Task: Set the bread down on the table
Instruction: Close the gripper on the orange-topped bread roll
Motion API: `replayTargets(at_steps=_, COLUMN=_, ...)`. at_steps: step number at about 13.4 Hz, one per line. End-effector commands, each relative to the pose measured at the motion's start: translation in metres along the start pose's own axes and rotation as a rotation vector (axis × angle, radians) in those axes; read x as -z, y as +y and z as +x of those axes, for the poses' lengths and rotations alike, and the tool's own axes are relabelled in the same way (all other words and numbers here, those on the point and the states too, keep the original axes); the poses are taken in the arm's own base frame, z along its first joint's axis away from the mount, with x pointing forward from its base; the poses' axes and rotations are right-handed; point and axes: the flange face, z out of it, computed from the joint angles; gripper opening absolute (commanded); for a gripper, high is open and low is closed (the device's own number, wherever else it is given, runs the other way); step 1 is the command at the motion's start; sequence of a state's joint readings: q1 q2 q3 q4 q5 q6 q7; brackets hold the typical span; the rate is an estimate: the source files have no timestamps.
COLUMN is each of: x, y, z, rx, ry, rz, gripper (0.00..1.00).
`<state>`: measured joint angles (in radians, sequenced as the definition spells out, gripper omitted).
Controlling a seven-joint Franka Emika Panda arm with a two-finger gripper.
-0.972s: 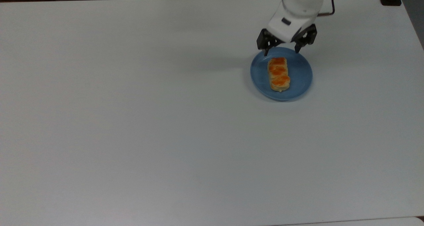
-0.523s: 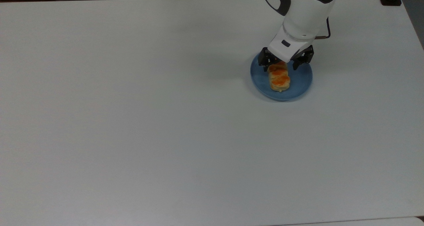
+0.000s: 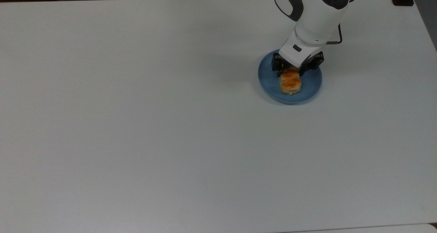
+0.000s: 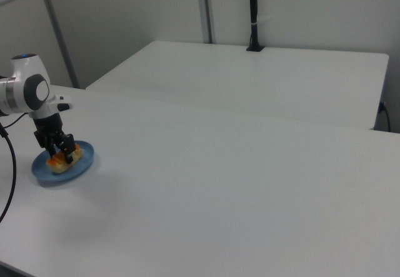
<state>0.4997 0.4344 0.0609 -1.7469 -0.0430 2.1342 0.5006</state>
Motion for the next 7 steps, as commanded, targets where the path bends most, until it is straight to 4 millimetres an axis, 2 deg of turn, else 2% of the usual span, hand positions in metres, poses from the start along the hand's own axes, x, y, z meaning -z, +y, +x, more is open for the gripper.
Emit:
replayTargets(at_steps=1, x=-0.005, y=0.003, z=-0.005, rx=0.000, ry=0.024, rz=-0.025, gripper=0.49)
replayTargets(at_steps=2, x=-0.004, y=0.003, z=-0.005, rx=0.000, ry=0.026, rz=-0.025, gripper=0.38)
replayTargets(at_steps=3, x=-0.003, y=0.004, z=-0.005, rx=0.002, ry=0.026, rz=-0.025, gripper=0.34)
replayTargets(at_steps=6, x=0.016, y=0.006, z=-0.007, rx=0.006, ry=0.037, rz=-0.023, gripper=0.30)
replayTargets(at_steps=7, x=0.030, y=0.007, z=-0.010, rx=0.007, ry=0.038, rz=-0.026, gripper=0.30)
